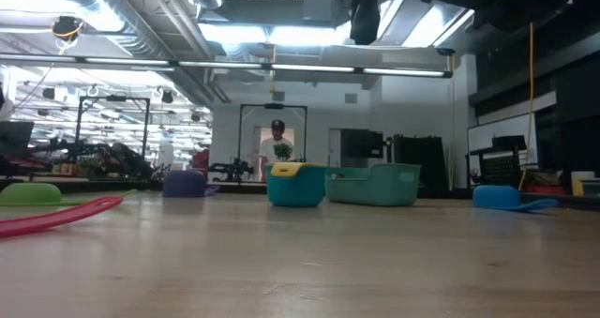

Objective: Nest measuring cups in basket
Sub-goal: Move the orange measuring cup to the right of the green measuring cup

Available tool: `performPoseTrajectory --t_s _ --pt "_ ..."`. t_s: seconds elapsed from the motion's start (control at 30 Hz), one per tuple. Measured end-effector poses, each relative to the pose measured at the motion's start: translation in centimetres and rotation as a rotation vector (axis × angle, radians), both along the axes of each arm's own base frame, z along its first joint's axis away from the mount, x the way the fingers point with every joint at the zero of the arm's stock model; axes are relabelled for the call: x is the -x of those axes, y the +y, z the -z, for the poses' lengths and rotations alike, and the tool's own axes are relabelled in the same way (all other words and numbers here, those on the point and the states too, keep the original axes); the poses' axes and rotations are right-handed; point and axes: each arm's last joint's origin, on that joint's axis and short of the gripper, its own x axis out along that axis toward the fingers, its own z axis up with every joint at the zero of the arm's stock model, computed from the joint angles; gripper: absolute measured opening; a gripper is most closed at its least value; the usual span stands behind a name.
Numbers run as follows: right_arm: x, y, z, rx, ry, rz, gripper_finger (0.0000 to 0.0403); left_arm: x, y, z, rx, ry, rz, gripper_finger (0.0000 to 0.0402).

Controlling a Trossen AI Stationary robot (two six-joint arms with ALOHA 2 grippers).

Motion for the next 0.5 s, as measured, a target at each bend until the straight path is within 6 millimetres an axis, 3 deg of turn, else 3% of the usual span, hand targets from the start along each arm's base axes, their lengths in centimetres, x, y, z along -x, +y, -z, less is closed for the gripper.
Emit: performPoseTrajectory --t_s 0.5 --pt "0.0 0.03 0.0 0.0 0.0 -0.018 0.0157 -0.02 0.05 -0.01 -0.008 0.0 0.002 0.001"
